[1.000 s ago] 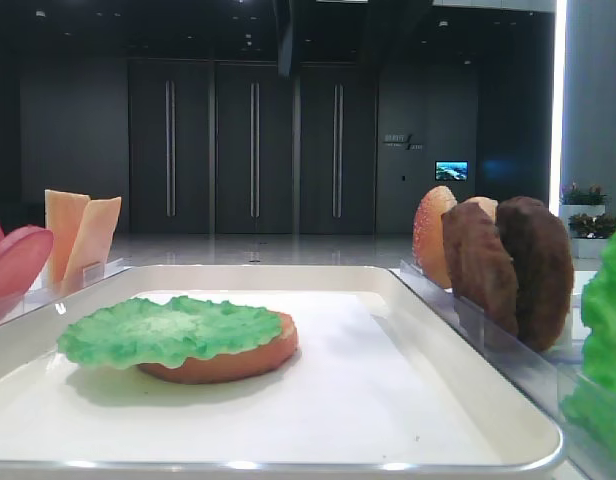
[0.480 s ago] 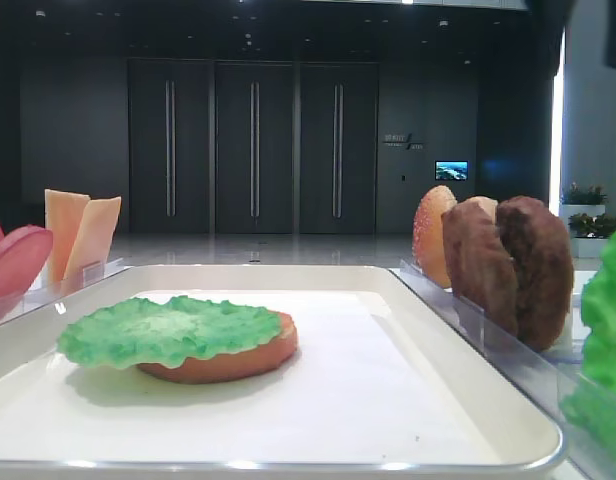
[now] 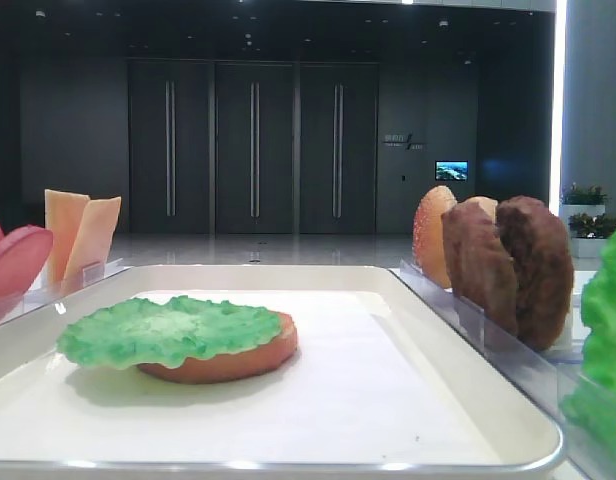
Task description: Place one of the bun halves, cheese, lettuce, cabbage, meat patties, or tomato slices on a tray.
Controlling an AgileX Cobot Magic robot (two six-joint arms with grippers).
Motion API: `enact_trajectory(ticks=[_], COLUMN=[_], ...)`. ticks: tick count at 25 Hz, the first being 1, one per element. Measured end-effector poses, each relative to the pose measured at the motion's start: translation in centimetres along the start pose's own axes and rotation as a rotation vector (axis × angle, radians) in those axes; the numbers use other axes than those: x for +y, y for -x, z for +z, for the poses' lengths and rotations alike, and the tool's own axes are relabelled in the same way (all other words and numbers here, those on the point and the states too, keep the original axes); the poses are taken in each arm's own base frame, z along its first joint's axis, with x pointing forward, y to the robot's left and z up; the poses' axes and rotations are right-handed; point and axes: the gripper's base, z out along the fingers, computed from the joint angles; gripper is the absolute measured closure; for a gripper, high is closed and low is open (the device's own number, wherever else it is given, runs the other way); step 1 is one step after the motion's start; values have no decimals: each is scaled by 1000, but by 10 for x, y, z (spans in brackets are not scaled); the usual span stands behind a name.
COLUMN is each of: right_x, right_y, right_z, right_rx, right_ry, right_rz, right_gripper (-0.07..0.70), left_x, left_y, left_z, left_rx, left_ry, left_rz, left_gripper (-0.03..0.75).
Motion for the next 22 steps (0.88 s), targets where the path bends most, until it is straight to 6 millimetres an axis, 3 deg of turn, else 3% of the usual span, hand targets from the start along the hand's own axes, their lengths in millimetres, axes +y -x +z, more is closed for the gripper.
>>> enact_trajectory(ticks=[2,8,13,17,22], right_x=[2,11,9,7,6], right_y=[-35,-165,-243,-280,-303], right_z=[-10,-39,-50,-47,-44], right_rx=[33,67,-32,-115,-188], right_ry=[24,110,129,130,131], right_rz=[-4,-64,-75,-77,-79], right_gripper=[219,219,220,223,223], left_x=[0,0,0,0,0], left_y=[0,0,0,0,0], left_z=[0,0,0,0,0], left_rx=[0,0,0,0,0], left_ry=[0,0,0,0,0], left_rz=[0,0,0,0,0], left_gripper=[307,307,307,307,307])
